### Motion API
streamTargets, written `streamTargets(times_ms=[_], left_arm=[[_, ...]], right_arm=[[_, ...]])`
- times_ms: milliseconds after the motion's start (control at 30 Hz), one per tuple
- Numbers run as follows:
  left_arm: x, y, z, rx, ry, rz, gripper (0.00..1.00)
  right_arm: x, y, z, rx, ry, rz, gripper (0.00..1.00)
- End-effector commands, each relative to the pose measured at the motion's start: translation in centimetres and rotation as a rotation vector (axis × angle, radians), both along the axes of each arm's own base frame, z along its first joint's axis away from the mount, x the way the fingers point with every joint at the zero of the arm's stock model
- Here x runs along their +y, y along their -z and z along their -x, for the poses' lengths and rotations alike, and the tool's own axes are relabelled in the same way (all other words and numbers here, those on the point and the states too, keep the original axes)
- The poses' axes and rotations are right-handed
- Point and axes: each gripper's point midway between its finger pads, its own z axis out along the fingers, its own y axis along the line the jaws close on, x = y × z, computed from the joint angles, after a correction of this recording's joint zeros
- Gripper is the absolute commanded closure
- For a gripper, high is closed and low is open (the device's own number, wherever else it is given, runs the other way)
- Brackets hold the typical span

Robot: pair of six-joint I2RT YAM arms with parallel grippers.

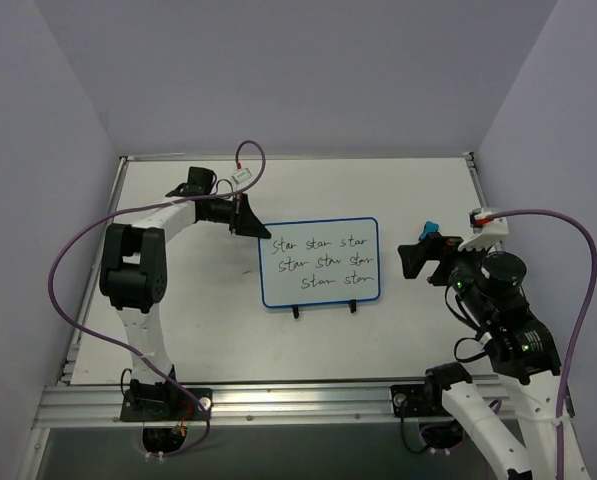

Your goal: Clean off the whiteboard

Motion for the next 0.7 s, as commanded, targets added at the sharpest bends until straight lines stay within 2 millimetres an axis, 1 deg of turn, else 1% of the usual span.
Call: streamTargets(times_ms=[0, 33, 67, 100, 133, 200, 233, 300, 333, 367, 400, 433, 467, 500, 533, 567, 600, 633, 667], left_arm=[[0.8, -1.0, -2.0, -0.27, -0.082, -0.081, 0.98], [1.0, -1.2, -2.2, -0.301, -0.104, -0.096, 0.98], [1.4, -0.4, -2.2, -0.3, -0.14, -0.129, 0.98], [1.7, -1.5, -2.5, -0.358, -0.163, -0.128, 0.98], [1.8, -1.7, -2.6, -0.37, -0.176, -0.133, 0.98], [2.0, -1.8, -2.5, -0.385, -0.191, -0.142, 0.98], [2.0, -1.7, -2.6, -0.39, -0.197, -0.147, 0.98], [2.2, -1.6, -2.9, -0.405, -0.217, -0.161, 0.98], [2.3, -1.1, -2.8, -0.397, -0.221, -0.17, 0.98], [2.4, -1.1, -2.8, -0.396, -0.223, -0.174, 0.98], [2.3, -1.0, -2.8, -0.397, -0.225, -0.181, 0.98], [2.3, -0.8, -2.7, -0.395, -0.225, -0.186, 0.98], [2.3, -0.7, -2.8, -0.397, -0.229, -0.187, 0.98], [2.3, -0.2, -2.7, -0.389, -0.235, -0.199, 0.98], [2.2, -0.1, -2.7, -0.386, -0.236, -0.199, 0.98], [2.2, -0.1, -2.7, -0.39, -0.238, -0.203, 0.98], [2.1, 0.0, -2.7, -0.401, -0.245, -0.22, 0.98], [2.2, 0.5, -2.4, -0.415, -0.247, -0.235, 0.98], [2.2, 0.2, -2.3, -0.44, -0.258, -0.243, 0.98]], right_arm=[[0.3, -1.1, -1.3, -0.053, 0.013, -0.029, 0.0], [0.1, -0.7, -1.8, -0.043, 0.03, -0.025, 0.0], [-0.1, -0.4, -2.2, -0.034, 0.049, -0.024, 0.0], [-0.3, -0.1, -2.6, -0.018, 0.078, -0.035, 0.0], [-1.2, 1.0, -3.8, 0.024, 0.148, -0.014, 0.0], [-1.8, 2.1, -5.0, 0.078, 0.209, -0.01, 0.0], [-2.0, 3.4, -6.2, 0.129, 0.239, 0.005, 0.0], [-3.1, 4.5, -7.6, 0.167, 0.326, 0.039, 0.0], [-3.6, 6.3, -8.9, 0.226, 0.38, 0.056, 0.0], [-4.9, 6.2, -9.7, 0.234, 0.457, 0.079, 0.0], [-5.5, 6.8, -10.3, 0.261, 0.491, 0.097, 0.0], [-6.6, 8.5, -11.5, 0.316, 0.531, 0.12, 0.0], [-6.9, 8.9, -12.4, 0.332, 0.529, 0.108, 0.0], [-7.5, 10.9, -13.5, 0.388, 0.537, 0.108, 0.0], [-9.1, 10.9, -14.4, 0.404, 0.56, 0.057, 0.0], [-9.7, 11.6, -15.1, 0.426, 0.561, 0.047, 0.0], [-10.6, 13.5, -15.7, 0.482, 0.569, 0.054, 0.02], [-12.3, 14.3, -16.0, 0.511, 0.594, 0.068, 0.09], [-13.2, 14.0, -16.8, 0.522, 0.621, 0.091, 0.11]])
